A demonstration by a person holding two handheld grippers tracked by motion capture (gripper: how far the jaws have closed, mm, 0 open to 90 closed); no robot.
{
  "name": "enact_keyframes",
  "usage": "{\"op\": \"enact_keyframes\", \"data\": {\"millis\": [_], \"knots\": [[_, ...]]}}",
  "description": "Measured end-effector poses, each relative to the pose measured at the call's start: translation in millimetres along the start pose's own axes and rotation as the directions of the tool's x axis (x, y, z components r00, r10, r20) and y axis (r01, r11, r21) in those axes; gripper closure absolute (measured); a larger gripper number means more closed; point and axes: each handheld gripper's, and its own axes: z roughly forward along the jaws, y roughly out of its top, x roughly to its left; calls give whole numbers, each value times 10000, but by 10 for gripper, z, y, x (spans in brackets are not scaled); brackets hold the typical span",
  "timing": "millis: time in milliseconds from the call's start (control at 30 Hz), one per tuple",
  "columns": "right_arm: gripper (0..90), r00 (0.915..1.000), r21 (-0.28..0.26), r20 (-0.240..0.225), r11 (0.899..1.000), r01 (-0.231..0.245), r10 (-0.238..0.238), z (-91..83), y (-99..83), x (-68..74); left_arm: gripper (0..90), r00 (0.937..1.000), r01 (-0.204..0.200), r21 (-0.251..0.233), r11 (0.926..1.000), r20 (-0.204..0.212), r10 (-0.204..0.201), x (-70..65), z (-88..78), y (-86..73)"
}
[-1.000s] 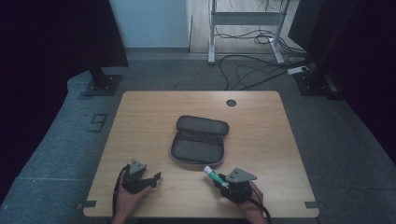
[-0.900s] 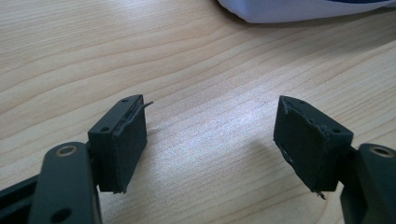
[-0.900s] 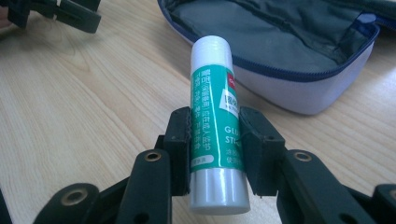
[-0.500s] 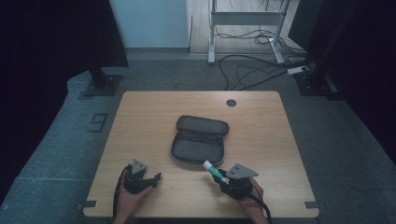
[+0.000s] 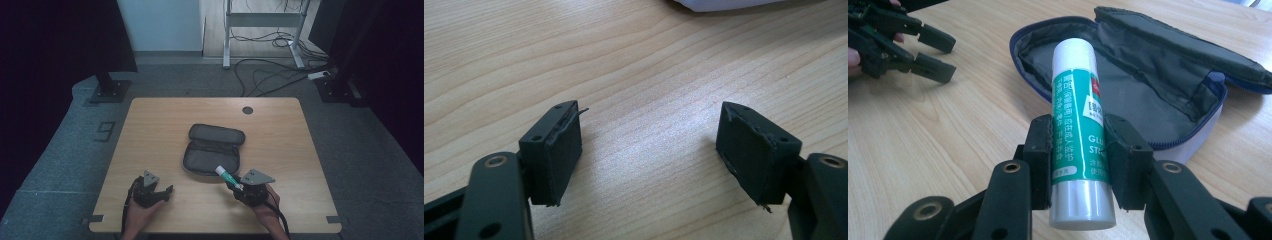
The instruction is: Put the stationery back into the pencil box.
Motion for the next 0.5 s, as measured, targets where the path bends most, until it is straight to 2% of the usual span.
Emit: {"op": "enact_keyframes", "data": {"millis": [300,500], "knots": [[647,9998,-78,-103,9998,-194,193,105,103,-66,262,10000,-23,8,10000,1,23,-4,10,11],[647,9999,24,-100,10000,-91,91,210,127,-101,262,10000,-9,11,10000,3,9,-5,13,14]]}}
